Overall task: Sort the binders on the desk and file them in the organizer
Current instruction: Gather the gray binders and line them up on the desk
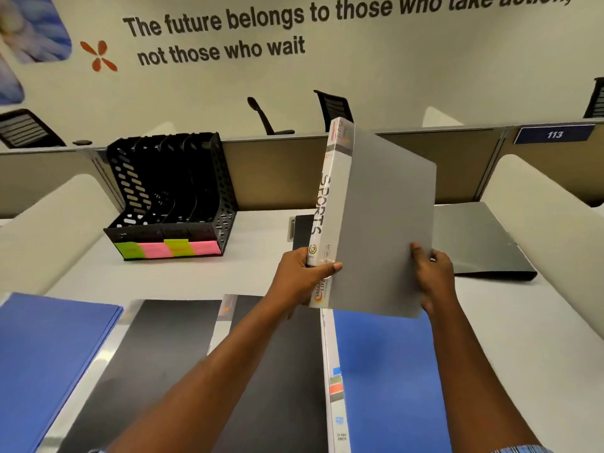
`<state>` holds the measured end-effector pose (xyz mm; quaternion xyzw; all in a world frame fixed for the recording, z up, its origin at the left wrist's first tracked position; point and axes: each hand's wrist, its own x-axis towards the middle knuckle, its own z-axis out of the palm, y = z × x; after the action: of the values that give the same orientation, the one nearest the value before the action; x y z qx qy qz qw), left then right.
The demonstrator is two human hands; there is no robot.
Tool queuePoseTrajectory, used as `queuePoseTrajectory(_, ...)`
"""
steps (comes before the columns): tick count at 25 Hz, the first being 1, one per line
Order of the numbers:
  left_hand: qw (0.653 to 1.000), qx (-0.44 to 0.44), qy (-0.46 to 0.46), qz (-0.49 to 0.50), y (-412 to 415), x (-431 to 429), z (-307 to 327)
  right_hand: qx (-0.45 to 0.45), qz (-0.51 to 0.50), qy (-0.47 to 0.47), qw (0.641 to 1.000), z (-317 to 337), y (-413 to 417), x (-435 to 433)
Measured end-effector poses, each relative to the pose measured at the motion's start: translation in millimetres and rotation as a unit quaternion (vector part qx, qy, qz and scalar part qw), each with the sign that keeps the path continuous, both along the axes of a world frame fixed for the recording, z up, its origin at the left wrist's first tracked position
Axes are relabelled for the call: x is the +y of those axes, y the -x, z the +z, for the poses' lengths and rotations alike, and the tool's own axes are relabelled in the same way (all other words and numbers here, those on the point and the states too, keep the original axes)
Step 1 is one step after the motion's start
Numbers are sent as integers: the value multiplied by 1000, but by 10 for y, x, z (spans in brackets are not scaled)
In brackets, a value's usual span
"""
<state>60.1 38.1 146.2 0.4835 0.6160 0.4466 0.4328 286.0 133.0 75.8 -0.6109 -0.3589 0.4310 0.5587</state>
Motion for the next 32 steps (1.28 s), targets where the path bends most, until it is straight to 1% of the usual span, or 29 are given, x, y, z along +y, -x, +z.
queuePoseTrajectory(3,999,-20,27,-2,326,-141,-30,-3,4,14,1000,-11,276,-101)
queuePoseTrajectory(8,995,-53,82,10,1058,-387,-224,-38,-2,41,998,-31,995,-363)
queuePoseTrajectory(12,991,-79,107,9,1766,-599,-406,-55,-4,66,996,-148,1685,-647)
queuePoseTrajectory(15,988,-102,114,20,2167,-796,-575,-75,0,92,993,-253,2055,-878)
queuePoseTrajectory(19,986,-85,129,56,2729,-1096,-831,-116,-1,110,987,-404,2634,-1248)
queuePoseTrajectory(23,987,-63,110,98,3205,-1396,-1037,-120,36,144,982,-571,3161,-1548)
queuePoseTrajectory(28,982,-52,127,130,3546,-1683,-1237,-147,77,172,971,-677,3540,-1724)
queuePoseTrajectory(32,968,-66,135,200,3685,-1812,-1345,-180,111,187,959,-766,3724,-1831)
